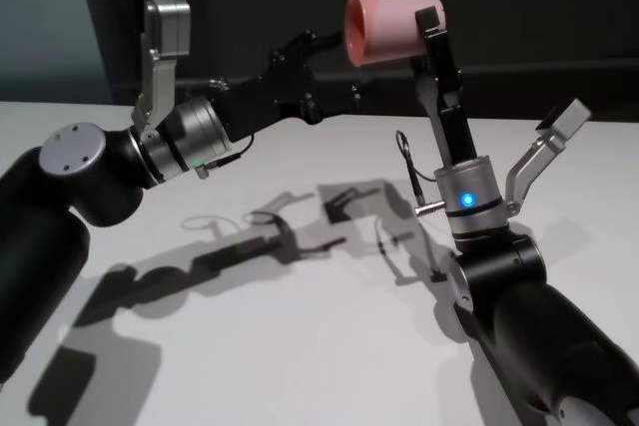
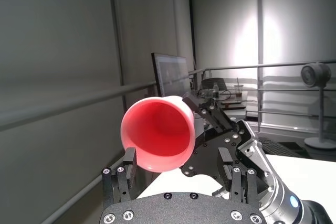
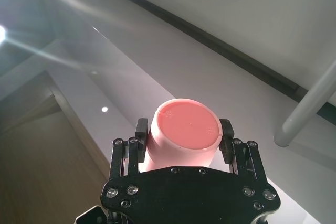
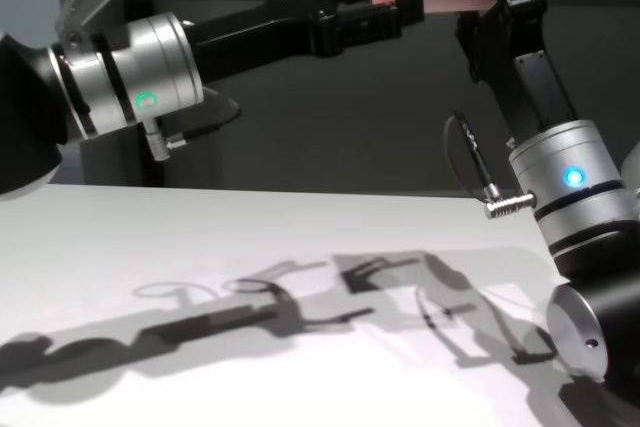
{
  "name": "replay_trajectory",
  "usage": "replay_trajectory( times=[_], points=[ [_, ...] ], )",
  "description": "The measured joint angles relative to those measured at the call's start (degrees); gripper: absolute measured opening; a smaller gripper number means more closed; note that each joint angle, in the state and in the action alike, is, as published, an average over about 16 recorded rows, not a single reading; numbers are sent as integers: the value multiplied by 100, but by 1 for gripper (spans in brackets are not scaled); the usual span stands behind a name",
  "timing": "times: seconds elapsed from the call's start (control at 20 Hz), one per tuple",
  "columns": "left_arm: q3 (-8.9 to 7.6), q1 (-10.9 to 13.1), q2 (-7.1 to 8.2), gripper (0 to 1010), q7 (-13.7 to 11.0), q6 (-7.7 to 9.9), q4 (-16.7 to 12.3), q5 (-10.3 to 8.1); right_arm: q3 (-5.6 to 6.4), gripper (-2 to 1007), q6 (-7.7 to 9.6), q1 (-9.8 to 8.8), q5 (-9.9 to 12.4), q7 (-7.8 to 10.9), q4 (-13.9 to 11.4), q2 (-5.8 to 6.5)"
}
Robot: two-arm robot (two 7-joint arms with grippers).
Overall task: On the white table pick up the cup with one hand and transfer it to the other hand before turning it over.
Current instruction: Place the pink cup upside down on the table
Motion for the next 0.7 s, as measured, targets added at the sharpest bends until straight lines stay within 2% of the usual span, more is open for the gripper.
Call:
replay_trajectory(
  times=[0.2,0.4,0.55,0.7],
  points=[
    [-124,438,227,1001,795,252,-632,150,0,786,0,0,0,-1,0,0],
    [-301,948,388,1001,1770,533,-1282,342,0,786,0,0,1,-1,0,0],
    [-475,1373,437,1001,2618,768,-1755,506,0,786,0,1,1,-1,0,0],
    [-666,1798,409,1001,3441,995,-2161,670,0,786,0,1,1,-1,0,0]
  ],
)
